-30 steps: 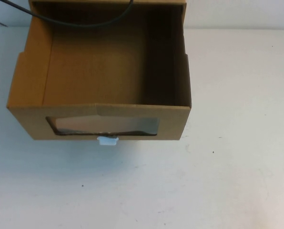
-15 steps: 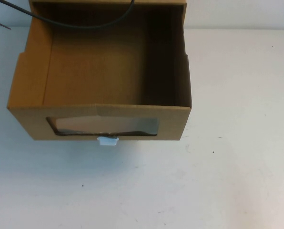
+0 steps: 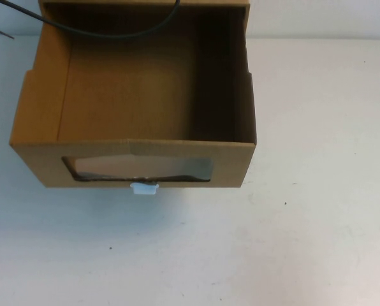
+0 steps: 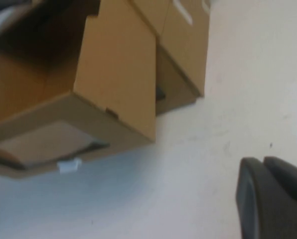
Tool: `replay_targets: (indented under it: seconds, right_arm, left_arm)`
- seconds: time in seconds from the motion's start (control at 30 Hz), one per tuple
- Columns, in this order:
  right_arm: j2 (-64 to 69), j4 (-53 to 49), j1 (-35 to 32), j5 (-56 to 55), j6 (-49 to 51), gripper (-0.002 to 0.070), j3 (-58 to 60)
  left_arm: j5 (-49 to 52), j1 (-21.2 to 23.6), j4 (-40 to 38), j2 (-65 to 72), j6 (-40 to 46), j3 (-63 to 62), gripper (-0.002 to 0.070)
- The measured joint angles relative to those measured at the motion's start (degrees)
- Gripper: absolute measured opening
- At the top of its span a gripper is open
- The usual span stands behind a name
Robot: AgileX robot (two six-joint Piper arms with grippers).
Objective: Close the shoe box
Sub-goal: Close the shoe box with your right arm
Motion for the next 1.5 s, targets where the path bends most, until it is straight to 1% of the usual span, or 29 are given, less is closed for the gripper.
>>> replay_targets:
  seconds: [0.17,0.33,0.43,0.5,0.6,0.77,0.83,0.9,1.17,1.33,1.5]
  right_arm:
    - [16.96,-6.83,0.0,14.46,-2.92,-0.0012,-13.91]
    - [31.57,-8.17,0.0,21.17,-8.81,-0.0011,-25.92]
    - [39.83,-8.34,2.31,22.53,-9.99,-0.0011,-32.45]
    - [45.21,-9.11,6.61,22.51,-10.09,-0.0011,-36.63]
    - [51.81,-12.98,15.44,22.31,-7.73,-0.0011,-43.85]
    - [59.86,-26.31,32.13,18.11,1.37,-0.0011,-51.77]
    - [61.59,-28.68,36.51,15.18,3.05,-0.0011,-52.91]
    - [62.85,-29.35,39.2,12.09,3.67,-0.0011,-54.03]
    - [70.59,-29.82,40.07,10.14,4.36,-0.0011,-60.59]
    - [74.04,-28.34,40.07,14.16,4.1,-0.0011,-64.53]
    - [74.2,-26.69,40.07,15.33,2.25,-0.0011,-64.9]
  left_arm:
    - [0.22,0.0,0.0,0.0,0.0,0.0,-0.0005]
    - [0.22,0.0,0.0,0.0,0.0,-0.13,-0.0005]
    - [0.24,0.0,0.0,0.0,0.0,-0.13,-0.0005]
    - [0.24,0.0,0.0,0.0,0.0,-0.13,-0.0005]
    - [0.35,0.0,0.0,0.0,0.0,-0.13,-0.0005]
    - [0.34,0.0,0.0,0.0,0.0,-0.13,-0.0005]
    - [0.34,0.0,0.0,0.0,0.0,-0.13,-0.0005]
    - [0.57,0.0,0.0,0.0,0.0,-0.13,-0.0005]
    - [0.77,0.0,0.0,0.0,0.0,-0.13,-0.0005]
    - [0.89,0.0,0.0,0.0,0.0,-0.13,-0.0005]
    - [0.89,0.0,-0.09,0.0,0.0,-0.13,-0.0005]
